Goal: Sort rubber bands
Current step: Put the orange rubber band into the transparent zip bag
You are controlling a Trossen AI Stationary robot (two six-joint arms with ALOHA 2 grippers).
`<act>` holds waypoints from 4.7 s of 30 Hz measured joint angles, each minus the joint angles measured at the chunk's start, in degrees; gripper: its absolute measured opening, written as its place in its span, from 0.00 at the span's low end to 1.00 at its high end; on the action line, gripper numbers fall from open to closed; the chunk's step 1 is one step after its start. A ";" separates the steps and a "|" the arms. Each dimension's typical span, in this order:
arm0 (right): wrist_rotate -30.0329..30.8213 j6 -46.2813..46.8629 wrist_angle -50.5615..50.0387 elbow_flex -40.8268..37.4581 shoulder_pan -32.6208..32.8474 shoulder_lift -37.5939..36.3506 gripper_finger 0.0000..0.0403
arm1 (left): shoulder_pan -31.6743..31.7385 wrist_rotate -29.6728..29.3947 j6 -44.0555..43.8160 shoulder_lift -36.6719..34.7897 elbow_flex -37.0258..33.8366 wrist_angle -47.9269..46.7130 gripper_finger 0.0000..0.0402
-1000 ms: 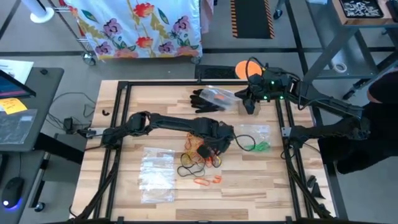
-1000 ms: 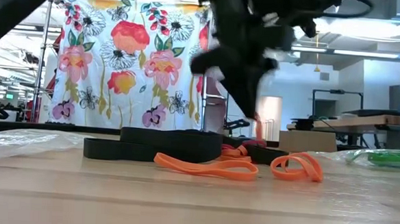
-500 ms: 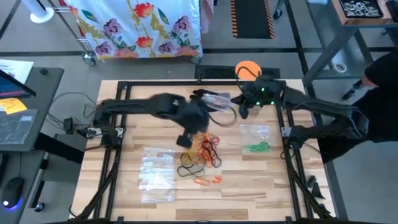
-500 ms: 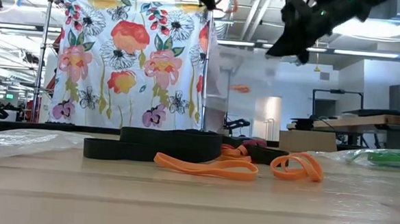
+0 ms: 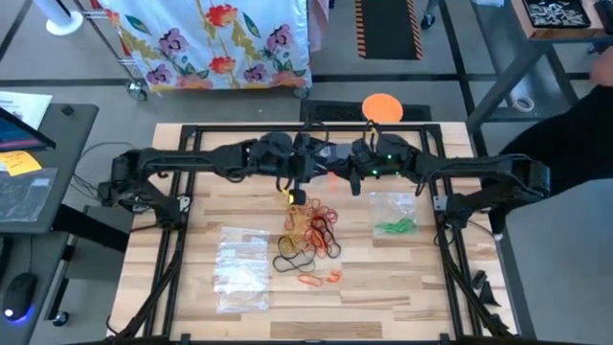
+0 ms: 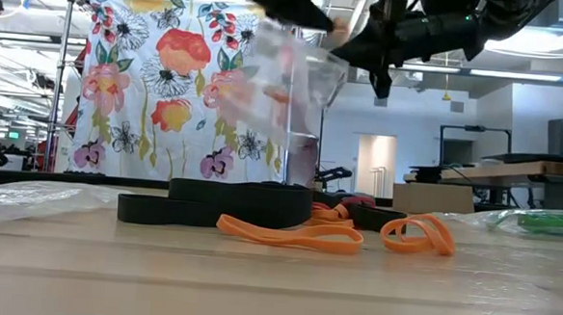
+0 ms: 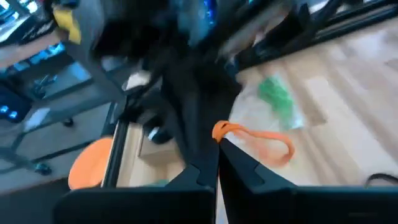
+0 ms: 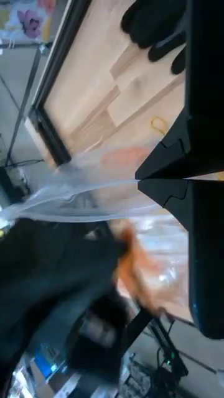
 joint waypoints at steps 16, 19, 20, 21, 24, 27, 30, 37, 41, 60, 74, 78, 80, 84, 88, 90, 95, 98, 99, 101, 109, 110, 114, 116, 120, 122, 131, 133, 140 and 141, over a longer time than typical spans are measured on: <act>-0.07 0.60 -0.81 -0.04 1.32 -0.17 0.00 | 3.11 -9.73 -6.76 -0.22 -1.96 -6.61 0.00; 0.02 0.63 -1.25 -0.04 2.61 -0.17 0.00 | 3.10 -10.00 -9.11 -0.22 -1.96 -7.59 0.00; 0.11 0.79 -0.98 -0.04 2.93 -0.17 0.00 | 3.13 -10.18 -10.00 -0.22 -1.96 -8.01 0.00; 0.68 0.99 -0.71 -0.04 3.31 -0.20 0.00 | 3.12 -10.53 -10.51 -0.22 -1.96 -8.58 0.00; 3.69 1.02 -0.55 -0.04 4.13 -0.22 0.00 | 3.11 -11.11 -11.52 -0.22 -1.96 -11.40 0.00; 4.46 1.01 0.30 -0.03 3.98 -0.22 0.00 | 3.11 -10.96 -14.48 -0.21 -1.51 -14.33 0.00; 4.66 1.08 0.13 0.00 3.96 -0.22 0.00 | 2.99 -9.88 -15.41 -0.22 -0.65 -15.85 0.00; 4.68 1.88 -0.88 0.00 3.63 -0.22 0.00 | 0.41 -8.70 -5.85 -0.22 0.94 -15.18 0.12; 4.73 1.92 -1.29 0.00 2.72 -0.22 0.00 | -1.08 -11.89 -3.51 -0.22 1.49 -14.43 0.24; 2.07 2.10 -2.99 0.03 -2.51 -1.32 0.00 | -4.52 -32.82 -4.63 -1.28 1.38 -13.15 0.30; 4.24 -5.36 -26.58 6.58 -5.41 -4.18 0.00 | -6.96 -31.39 -17.70 -18.90 -5.52 -28.78 0.30; 4.02 -6.16 -26.46 7.11 -3.92 -4.26 0.00 | -7.41 -21.00 -21.05 -23.81 -15.28 -21.25 0.30; 9.99 -7.62 -28.98 7.91 -2.96 -4.24 0.00 | -7.41 -15.71 -22.74 -25.08 -20.59 -13.66 0.30; 11.71 -7.32 -29.79 10.03 -2.90 -4.12 0.00 | -7.63 -9.87 -28.89 -23.45 -29.22 2.31 0.30; 11.58 -8.82 -32.20 12.19 -1.56 -4.13 0.00 | -8.94 -9.07 -33.05 -18.25 -33.59 14.25 0.30; 11.32 -8.79 -32.74 13.09 -0.69 -4.11 0.00 | -9.74 -8.58 -30.27 -14.70 -33.96 15.02 0.30; 11.11 -8.62 -33.09 14.05 -0.36 -4.13 0.00 | -10.94 -1.12 -24.12 -3.82 -32.89 19.33 0.30; 11.13 -8.57 -33.64 14.05 -0.43 -4.13 0.00 | -11.14 4.08 -21.97 2.94 -30.97 20.56 0.30; 11.13 -8.46 -33.75 14.05 -0.47 -4.13 0.00 | -11.14 5.51 -21.40 4.81 -30.18 20.57 0.30; 11.13 -8.43 -33.73 14.05 -0.68 -4.13 0.00 | -11.14 7.69 -20.61 8.14 -28.49 20.67 0.30; 11.13 -8.00 -34.90 14.05 -0.92 -4.13 0.00 | -12.13 10.61 -16.01 14.92 -24.52 20.18 0.30; 11.13 -8.01 -34.93 14.05 -0.92 -4.13 0.00 | -12.21 11.30 -15.92 15.08 -24.43 20.15 0.30; 11.10 -8.02 -35.79 14.03 -0.92 -4.13 0.00 | -12.19 11.89 -15.80 15.08 -24.41 19.53 0.30; 11.10 -8.02 -35.79 14.03 -0.92 -4.13 0.00 | -12.15 11.82 -15.40 15.08 -24.41 19.01 0.30; 11.10 -8.02 -35.78 14.03 -0.92 -4.13 0.00 | -12.21 11.84 -15.23 15.06 -24.39 18.88 0.30; 11.10 -8.03 -35.79 14.03 -0.92 -4.13 0.00 | -12.19 11.82 -15.32 15.06 -24.39 18.75 0.30; 11.10 -8.04 -35.75 14.03 -0.92 -4.13 0.00 | -12.19 8.88 -17.00 15.06 -24.39 18.55 0.22; 11.10 -8.04 -35.60 14.03 -0.92 -4.13 0.00 | -11.92 7.70 -17.90 15.06 -24.39 18.56 0.13; 11.10 -8.04 -35.41 14.03 -0.79 -4.13 0.00 | -11.34 8.69 -19.04 14.93 -22.80 17.36 0.01; 11.10 -8.04 -35.39 14.03 -0.79 -4.13 0.00 | -11.34 9.23 -18.79 14.55 -21.99 15.94 0.01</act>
